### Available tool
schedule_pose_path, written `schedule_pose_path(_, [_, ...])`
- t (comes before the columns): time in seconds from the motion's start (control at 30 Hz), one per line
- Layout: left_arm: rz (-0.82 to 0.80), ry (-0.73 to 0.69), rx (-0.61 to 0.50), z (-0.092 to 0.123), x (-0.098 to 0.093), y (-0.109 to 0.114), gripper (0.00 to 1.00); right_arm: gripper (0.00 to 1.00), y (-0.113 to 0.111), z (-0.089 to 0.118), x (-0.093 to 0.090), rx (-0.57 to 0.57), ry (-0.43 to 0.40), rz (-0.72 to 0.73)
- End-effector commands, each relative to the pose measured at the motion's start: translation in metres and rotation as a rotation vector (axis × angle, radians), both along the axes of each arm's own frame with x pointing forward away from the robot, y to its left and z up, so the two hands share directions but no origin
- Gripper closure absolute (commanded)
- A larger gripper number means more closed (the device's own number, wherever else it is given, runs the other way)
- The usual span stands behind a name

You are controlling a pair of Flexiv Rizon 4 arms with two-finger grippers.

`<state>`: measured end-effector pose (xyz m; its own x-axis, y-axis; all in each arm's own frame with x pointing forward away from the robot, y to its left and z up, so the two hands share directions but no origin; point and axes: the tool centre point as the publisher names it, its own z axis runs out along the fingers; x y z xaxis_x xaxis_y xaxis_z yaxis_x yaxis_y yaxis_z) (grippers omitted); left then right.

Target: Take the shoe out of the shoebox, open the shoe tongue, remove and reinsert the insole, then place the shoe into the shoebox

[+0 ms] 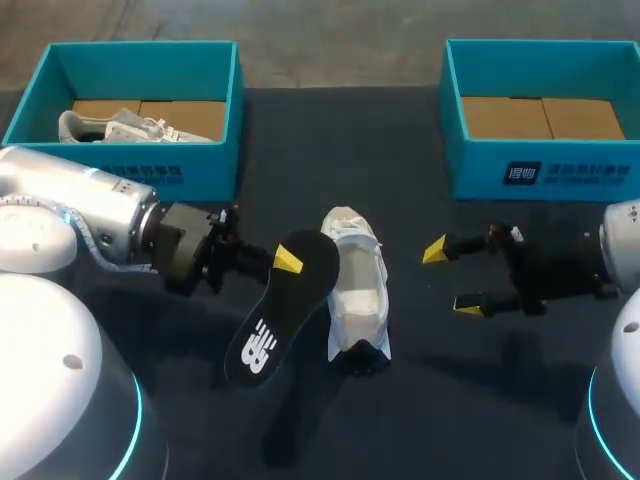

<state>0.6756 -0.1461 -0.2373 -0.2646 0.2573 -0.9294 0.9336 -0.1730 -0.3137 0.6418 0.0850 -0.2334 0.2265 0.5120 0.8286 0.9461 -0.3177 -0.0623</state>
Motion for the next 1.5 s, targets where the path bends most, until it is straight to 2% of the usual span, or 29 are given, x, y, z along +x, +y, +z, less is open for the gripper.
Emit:
schedule_pose_path(0.03, [0.001,-0.001,0.003,0.001,-0.001,0.0,1.0,0.0,0.002,0.0,-0.001,-0.006,0.002,-0.003])
schedule_pose_path(0.2, [0.001,-0.001,0.003,0.001,-0.001,0.0,1.0,0.0,0.002,0.0,-0.001,-0.006,0.002,-0.003])
schedule_pose_path(0.3, [0.016,0.029,0.022,-0.002,-0.009,-0.012,1.0,0.0,0.001,-0.001,-0.003,-0.003,0.011,-0.01])
schedule_pose_path(0.57, [0.017,0.122,0.054,-0.023,-0.034,-0.028,1.0,0.0,0.003,-0.007,-0.027,-0.043,0.029,0.01])
schedule_pose_path(0.87, [0.035,0.139,0.066,-0.033,-0.039,-0.031,1.0,0.0,0.018,-0.019,-0.041,-0.034,0.046,0.021])
schedule_pose_path(1.2, [0.05,0.131,0.032,-0.041,-0.038,-0.033,1.0,0.0,0.033,-0.038,-0.031,-0.001,0.067,-0.027])
schedule_pose_path(1.5, [0.071,0.196,-0.002,-0.052,-0.033,-0.039,1.0,0.0,0.04,-0.058,-0.024,0.015,0.097,-0.045])
